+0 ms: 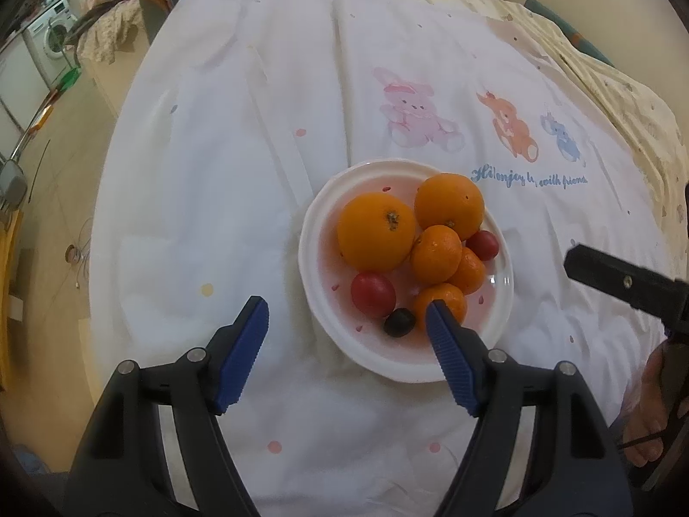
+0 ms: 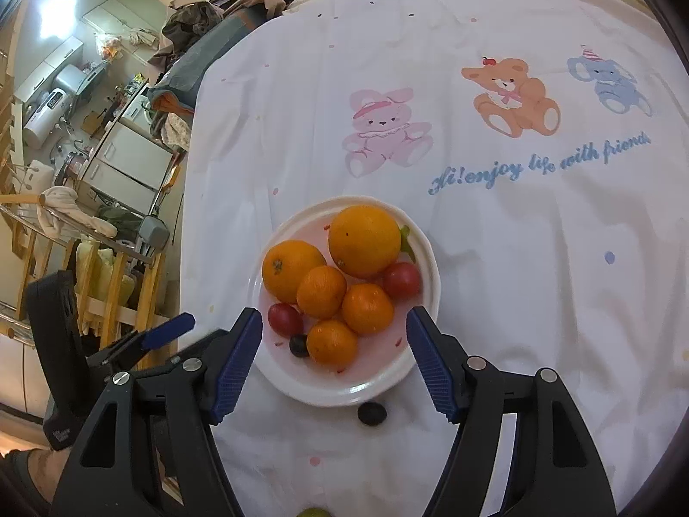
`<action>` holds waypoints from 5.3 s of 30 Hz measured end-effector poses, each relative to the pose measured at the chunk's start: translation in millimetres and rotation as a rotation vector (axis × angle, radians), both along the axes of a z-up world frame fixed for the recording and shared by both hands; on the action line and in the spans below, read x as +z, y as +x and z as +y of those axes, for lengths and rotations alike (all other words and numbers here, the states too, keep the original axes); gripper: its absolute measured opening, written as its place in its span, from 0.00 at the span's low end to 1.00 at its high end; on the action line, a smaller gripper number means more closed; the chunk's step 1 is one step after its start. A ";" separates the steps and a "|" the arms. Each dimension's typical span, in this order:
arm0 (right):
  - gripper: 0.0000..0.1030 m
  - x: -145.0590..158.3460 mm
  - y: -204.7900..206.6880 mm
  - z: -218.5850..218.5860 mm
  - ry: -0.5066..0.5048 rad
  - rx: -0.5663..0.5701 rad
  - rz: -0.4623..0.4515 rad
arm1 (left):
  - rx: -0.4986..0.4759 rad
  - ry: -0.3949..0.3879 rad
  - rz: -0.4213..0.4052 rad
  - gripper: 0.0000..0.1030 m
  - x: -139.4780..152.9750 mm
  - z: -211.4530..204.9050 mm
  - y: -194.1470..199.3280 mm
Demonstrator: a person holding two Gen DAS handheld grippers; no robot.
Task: Organize fruits
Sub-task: 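Move the left gripper to the green fruit and close it, then close the right gripper on the last dark grape while the left gripper holds the green fruit, then place green fruit and grape on the plate and open both grippers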
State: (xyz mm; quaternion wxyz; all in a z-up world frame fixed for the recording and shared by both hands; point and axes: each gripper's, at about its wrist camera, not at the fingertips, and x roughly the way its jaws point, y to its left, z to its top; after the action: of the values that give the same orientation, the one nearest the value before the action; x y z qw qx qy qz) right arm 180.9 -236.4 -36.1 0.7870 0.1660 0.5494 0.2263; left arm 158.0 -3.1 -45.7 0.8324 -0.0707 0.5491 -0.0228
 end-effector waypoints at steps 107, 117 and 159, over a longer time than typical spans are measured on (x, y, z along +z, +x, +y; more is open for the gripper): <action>0.24 -22.2 -16.6 10.7 -0.080 0.058 0.011 | 0.045 -0.104 -0.007 0.23 6.9 -5.0 -4.4; 0.24 -58.7 -2.0 26.5 -0.105 0.094 0.091 | 0.029 -0.148 0.048 0.23 -22.5 -16.1 24.4; 1.00 21.9 -58.0 -18.3 -0.099 -0.112 -0.173 | 0.089 0.090 -0.178 0.94 40.7 20.7 -48.4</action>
State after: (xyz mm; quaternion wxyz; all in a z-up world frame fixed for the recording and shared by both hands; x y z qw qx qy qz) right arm 122.9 -254.8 -14.2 0.8502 0.1371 0.4797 0.1680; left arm 109.6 17.6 -4.9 0.8805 -0.0553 0.4697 0.0324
